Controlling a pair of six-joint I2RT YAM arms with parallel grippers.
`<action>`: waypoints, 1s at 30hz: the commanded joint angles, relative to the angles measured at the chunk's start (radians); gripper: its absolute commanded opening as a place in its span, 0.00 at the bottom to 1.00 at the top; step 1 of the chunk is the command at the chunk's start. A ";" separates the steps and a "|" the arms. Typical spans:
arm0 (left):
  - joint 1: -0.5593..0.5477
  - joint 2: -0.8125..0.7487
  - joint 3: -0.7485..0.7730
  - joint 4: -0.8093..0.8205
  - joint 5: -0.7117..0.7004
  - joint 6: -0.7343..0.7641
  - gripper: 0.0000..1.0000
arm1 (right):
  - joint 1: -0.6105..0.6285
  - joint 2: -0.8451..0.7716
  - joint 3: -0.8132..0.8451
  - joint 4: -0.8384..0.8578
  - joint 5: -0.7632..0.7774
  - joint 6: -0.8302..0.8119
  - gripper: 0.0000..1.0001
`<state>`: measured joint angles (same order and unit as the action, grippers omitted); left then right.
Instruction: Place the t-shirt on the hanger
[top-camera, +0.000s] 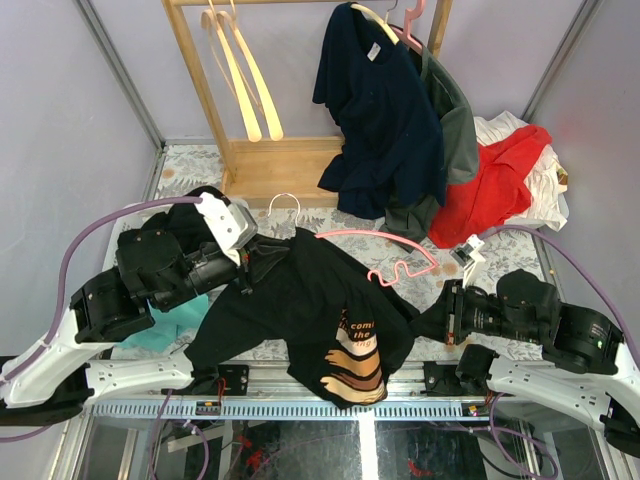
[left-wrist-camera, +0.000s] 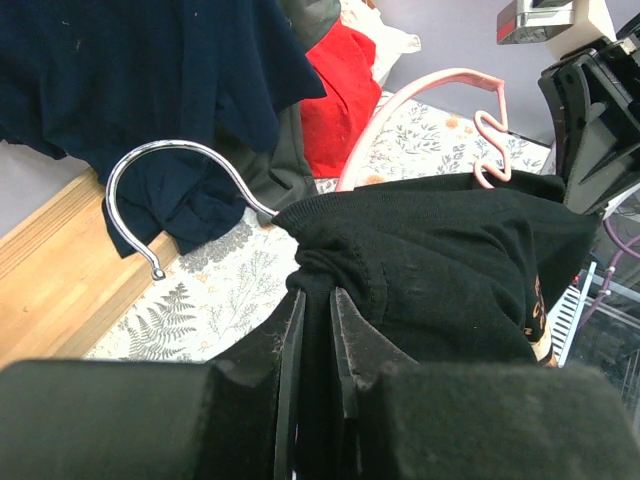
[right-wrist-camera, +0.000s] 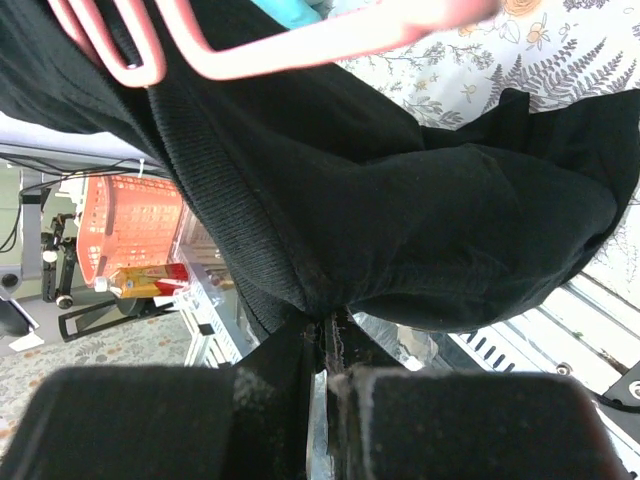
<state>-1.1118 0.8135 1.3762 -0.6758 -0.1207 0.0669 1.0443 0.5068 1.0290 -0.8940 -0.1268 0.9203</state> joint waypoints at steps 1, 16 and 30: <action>0.007 -0.010 -0.002 0.177 -0.074 0.047 0.00 | -0.004 -0.009 0.013 0.010 -0.047 0.002 0.00; 0.006 -0.052 0.033 0.005 0.037 0.012 0.00 | 0.081 0.076 0.220 -0.238 0.312 -0.044 0.00; 0.006 -0.097 0.024 -0.027 0.064 0.004 0.00 | 0.424 0.001 0.264 -0.388 0.756 0.199 0.00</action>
<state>-1.1122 0.7582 1.3685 -0.7414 -0.0093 0.0704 1.4055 0.5304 1.2469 -1.1076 0.4007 1.0397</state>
